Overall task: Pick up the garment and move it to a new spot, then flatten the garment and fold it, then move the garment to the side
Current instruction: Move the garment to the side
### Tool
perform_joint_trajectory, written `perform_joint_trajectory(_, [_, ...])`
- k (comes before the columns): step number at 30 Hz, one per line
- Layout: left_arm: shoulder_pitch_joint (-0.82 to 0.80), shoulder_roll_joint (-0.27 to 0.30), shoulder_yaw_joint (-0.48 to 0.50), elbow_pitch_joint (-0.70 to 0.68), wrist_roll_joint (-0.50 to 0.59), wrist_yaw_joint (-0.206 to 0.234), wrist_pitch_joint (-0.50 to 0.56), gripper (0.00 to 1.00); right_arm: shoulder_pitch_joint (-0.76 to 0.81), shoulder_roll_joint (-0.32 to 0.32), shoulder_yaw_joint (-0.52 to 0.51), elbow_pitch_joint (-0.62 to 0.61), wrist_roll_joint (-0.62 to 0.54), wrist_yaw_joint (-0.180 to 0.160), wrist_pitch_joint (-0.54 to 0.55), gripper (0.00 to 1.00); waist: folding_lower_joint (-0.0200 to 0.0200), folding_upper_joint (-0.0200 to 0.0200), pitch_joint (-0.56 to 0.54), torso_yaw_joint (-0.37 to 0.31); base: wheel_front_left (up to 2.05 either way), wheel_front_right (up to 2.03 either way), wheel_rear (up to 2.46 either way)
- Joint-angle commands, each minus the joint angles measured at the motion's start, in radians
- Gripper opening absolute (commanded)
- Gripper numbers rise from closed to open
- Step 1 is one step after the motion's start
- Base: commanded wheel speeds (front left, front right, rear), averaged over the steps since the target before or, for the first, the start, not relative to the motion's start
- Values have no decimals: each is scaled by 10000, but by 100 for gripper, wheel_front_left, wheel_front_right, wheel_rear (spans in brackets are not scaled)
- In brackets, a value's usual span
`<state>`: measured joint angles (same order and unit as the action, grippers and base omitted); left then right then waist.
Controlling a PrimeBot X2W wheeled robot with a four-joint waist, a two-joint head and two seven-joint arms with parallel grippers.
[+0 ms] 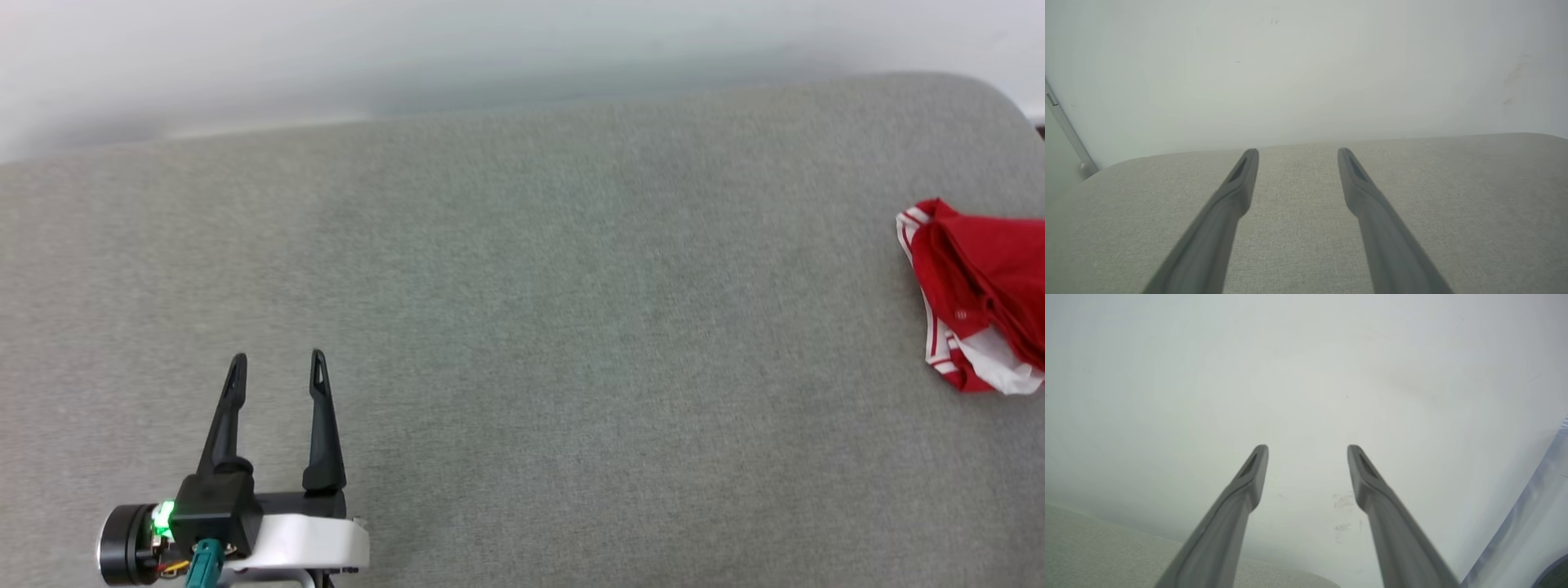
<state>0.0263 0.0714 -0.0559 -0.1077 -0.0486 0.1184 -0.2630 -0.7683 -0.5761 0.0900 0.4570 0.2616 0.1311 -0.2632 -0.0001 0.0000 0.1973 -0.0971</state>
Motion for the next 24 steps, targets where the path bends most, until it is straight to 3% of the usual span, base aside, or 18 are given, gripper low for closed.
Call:
perform_joint_trajectory(1, [166, -34, 18, 25, -50, -13, -22, 100, 1135, 672, -538, -1127, -354, -7, -9, 100, 1, 0, -489, 301, 0, 0, 0])
perform_joint_trajectory(5, [396, -60, 8, 94, -55, -44, -22, 100, 2852, 1915, -1127, -3032, -875, -7, -12, 100, 1, 0, -878, 503, 0, 0, 0])
perform_joint_trajectory(9, [531, -75, -9, 180, -40, -93, -22, 100, 3971, 2688, -1234, -3740, -1024, -7, -12, 100, 1, 0, -1111, 652, 0, 0, 0])
perform_joint_trajectory(16, [826, -84, 93, 369, -20, -228, -22, 100, 5965, 3898, -1378, -3938, -1052, -7, -15, 100, 1, 0, -1546, 884, 0, 0, 0])
perform_joint_trajectory(24, [1218, -97, 181, 552, -45, -400, -22, 100, 7503, 4678, -1703, -3967, -1037, -6, -16, 100, 1, 0, -1911, 848, 0, 0, 0])
